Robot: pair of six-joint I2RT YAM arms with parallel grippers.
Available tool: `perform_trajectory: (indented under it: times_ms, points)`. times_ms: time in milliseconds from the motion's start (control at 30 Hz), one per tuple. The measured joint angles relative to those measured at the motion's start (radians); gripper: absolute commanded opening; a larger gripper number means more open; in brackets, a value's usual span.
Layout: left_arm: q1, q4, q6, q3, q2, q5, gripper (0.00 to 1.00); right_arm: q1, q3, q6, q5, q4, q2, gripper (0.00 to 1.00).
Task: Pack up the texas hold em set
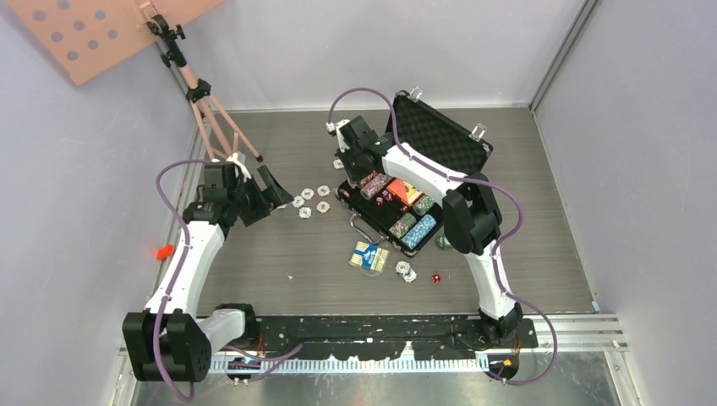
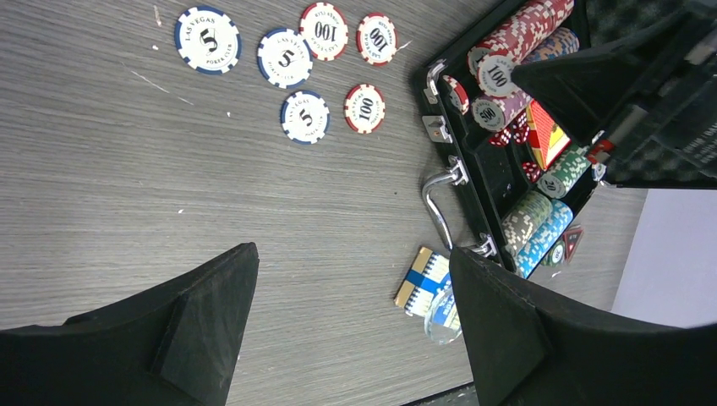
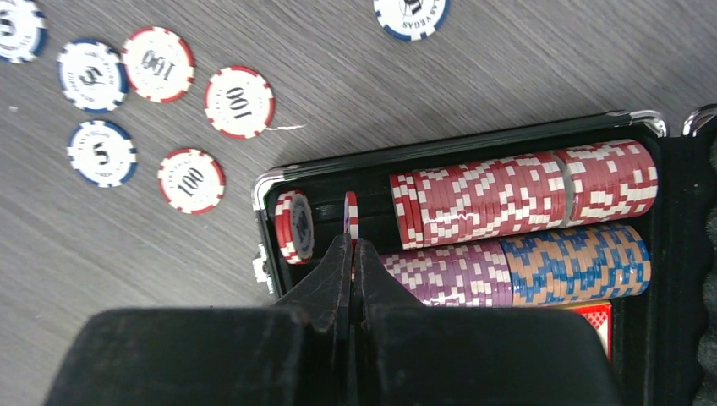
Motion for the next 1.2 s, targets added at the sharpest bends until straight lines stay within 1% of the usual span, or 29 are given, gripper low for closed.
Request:
perform_trajectory:
  times_ms: [200,233,267,300,333,367,467,767,867,967,1000,1067,1200]
  points:
    - [0.000,-0.004,0.011,0.000,0.004,0.000,0.86,0.004,0.004,-0.010,0.064,-0.003,0.051,0.00]
    - [0.000,-0.005,0.013,0.000,0.006,0.000,0.86,0.006,0.007,-0.016,0.081,-0.003,0.059,0.03]
    - [0.000,-0.005,0.013,0.000,0.006,0.000,0.86,0.008,0.010,-0.021,0.097,-0.003,0.065,0.06]
    - [0.000,-0.006,0.013,0.000,0.008,0.000,0.85,0.011,0.015,-0.027,0.117,-0.004,0.072,0.16]
    - [0.000,-0.006,0.013,0.000,0.010,0.000,0.84,0.014,0.019,-0.031,0.135,-0.005,0.077,0.22]
    - [0.000,-0.005,0.013,0.000,0.010,0.000,0.84,0.016,0.020,-0.034,0.145,-0.004,0.080,0.31]
    - [0.000,-0.004,0.012,-0.009,0.011,-0.001,0.83,0.028,0.031,-0.051,0.191,-0.005,0.084,0.40]
    - [-0.028,-0.003,0.014,-0.024,0.013,-0.042,0.82,0.035,0.032,-0.056,0.239,0.002,0.084,0.44]
    - [-0.071,0.000,0.016,-0.024,0.023,-0.074,0.82,0.035,0.032,-0.051,0.237,0.002,0.083,0.47]
    - [-0.150,0.006,0.019,-0.019,0.054,-0.126,0.83,0.032,0.004,-0.034,0.222,0.017,0.062,0.47]
    - [-0.184,0.010,0.021,-0.016,0.070,-0.152,0.85,0.031,-0.024,-0.023,0.219,0.026,0.040,0.47]
    - [-0.243,0.010,0.035,-0.003,0.104,-0.196,0.87,0.030,-0.093,-0.007,0.220,0.045,-0.021,0.47]
    - [-0.338,0.010,0.080,0.058,0.205,-0.259,0.87,0.027,-0.252,0.036,0.231,0.095,-0.210,0.48]
